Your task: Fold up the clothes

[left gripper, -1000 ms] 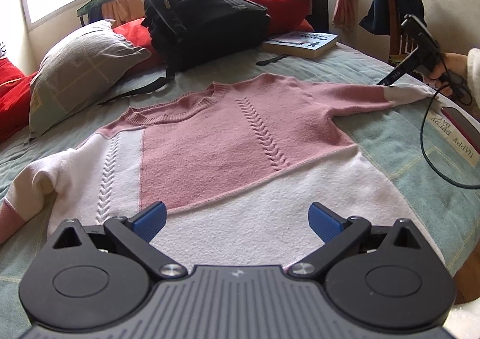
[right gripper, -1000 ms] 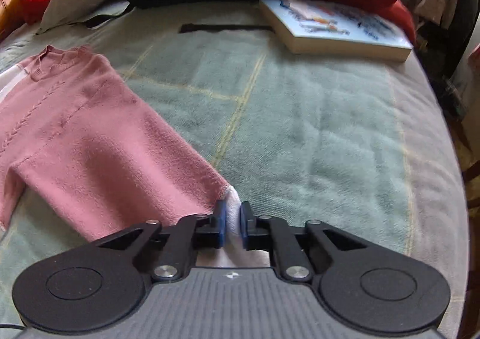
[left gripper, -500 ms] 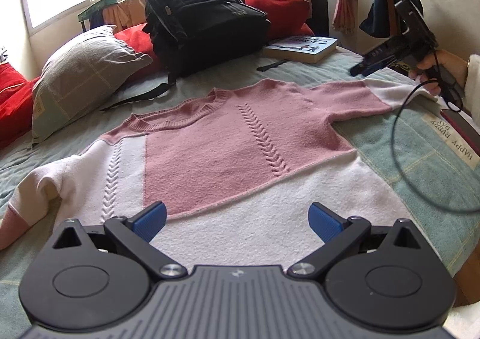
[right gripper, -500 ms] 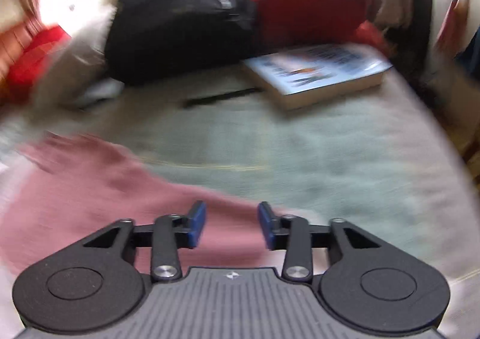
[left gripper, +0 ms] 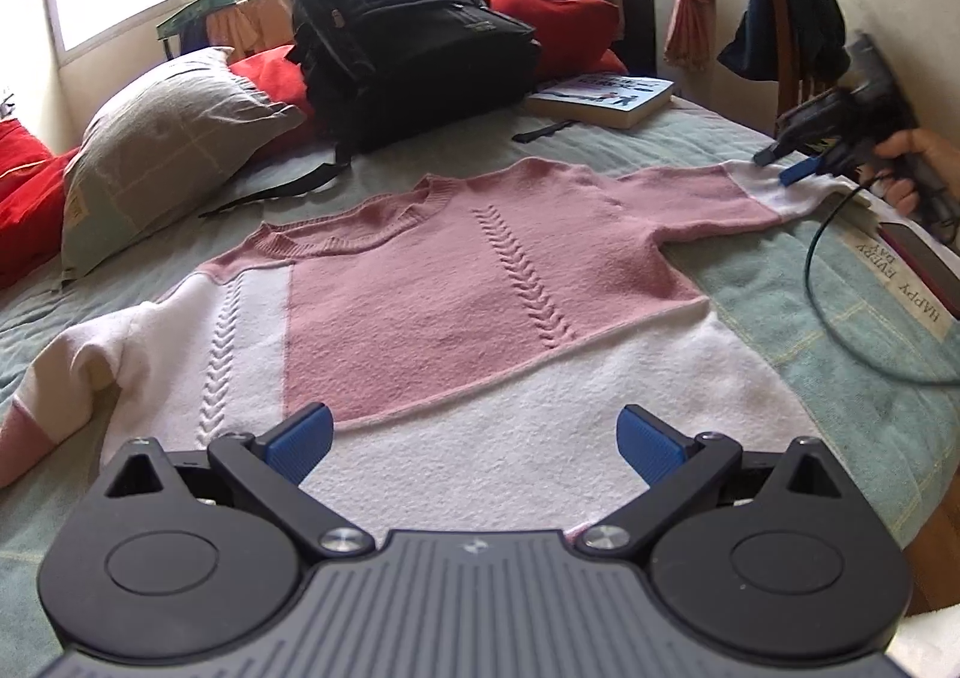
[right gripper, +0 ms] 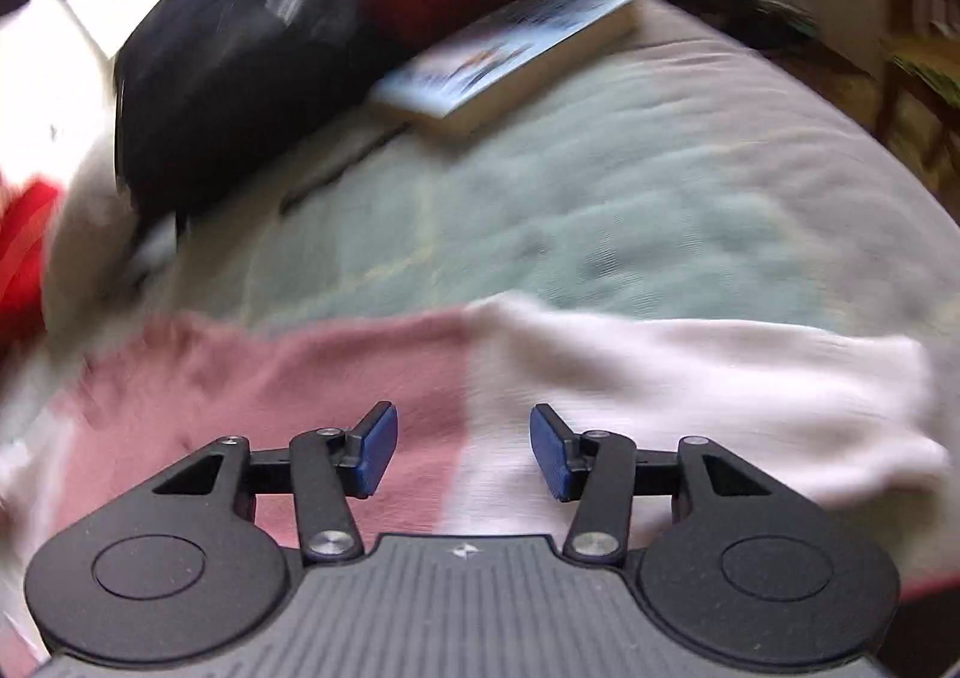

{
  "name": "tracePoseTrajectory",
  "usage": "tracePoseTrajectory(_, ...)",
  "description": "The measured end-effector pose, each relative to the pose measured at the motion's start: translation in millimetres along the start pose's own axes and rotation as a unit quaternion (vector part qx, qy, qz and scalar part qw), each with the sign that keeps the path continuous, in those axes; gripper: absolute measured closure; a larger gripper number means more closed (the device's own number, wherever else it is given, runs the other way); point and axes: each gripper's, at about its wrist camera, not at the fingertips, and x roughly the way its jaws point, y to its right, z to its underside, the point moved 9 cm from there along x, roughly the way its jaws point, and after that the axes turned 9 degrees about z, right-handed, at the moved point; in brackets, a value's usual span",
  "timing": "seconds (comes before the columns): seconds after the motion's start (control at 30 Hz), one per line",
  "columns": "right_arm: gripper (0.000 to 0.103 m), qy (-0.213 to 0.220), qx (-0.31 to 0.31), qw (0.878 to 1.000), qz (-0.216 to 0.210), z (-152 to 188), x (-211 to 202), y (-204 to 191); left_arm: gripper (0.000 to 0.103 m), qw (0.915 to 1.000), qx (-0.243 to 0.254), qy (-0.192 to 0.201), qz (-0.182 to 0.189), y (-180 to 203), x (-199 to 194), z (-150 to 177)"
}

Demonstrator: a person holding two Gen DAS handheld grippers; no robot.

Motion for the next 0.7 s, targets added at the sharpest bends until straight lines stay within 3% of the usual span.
tracePoseTrajectory(0.17, 0.032, 0.024, 0.109, 0.994, -0.016, 5.7, -45.2, 49.5, 0.002, 0.9999, 0.008, 0.003, 0.012, 7.1, 2.0, -0.8)
tracePoseTrajectory(0.37, 0.028, 0.003, 0.191, 0.981, -0.023, 27.7, -20.7, 76.3, 0.002, 0.9999, 0.013, 0.0, 0.011, 11.1, 1.4, 1.2)
tracePoseTrajectory(0.57, 0.028, 0.063, 0.288, 0.955, -0.024, 6.1, 4.7, 99.1, 0.002, 0.9999, 0.011, 0.004, 0.001, 9.2, -6.0, 2.0)
tracePoseTrajectory(0.6, 0.031, 0.069, 0.287, 0.955, -0.015, 2.9, 5.1, 101.0, 0.002, 1.0, 0.009, 0.004, 0.0, 7.9, -6.4, 2.4)
tracePoseTrajectory(0.67, 0.049, 0.082, 0.281, 0.956, 0.005, -3.5, 5.0, 104.0, 0.002, 1.0, 0.006, 0.001, -0.003, 5.5, -5.9, 3.2)
tracePoseTrajectory(0.7, 0.075, 0.086, 0.267, 0.959, 0.026, -6.8, 5.0, 104.8, 0.002, 1.0, 0.006, 0.0, -0.004, 4.9, -5.4, 3.1)
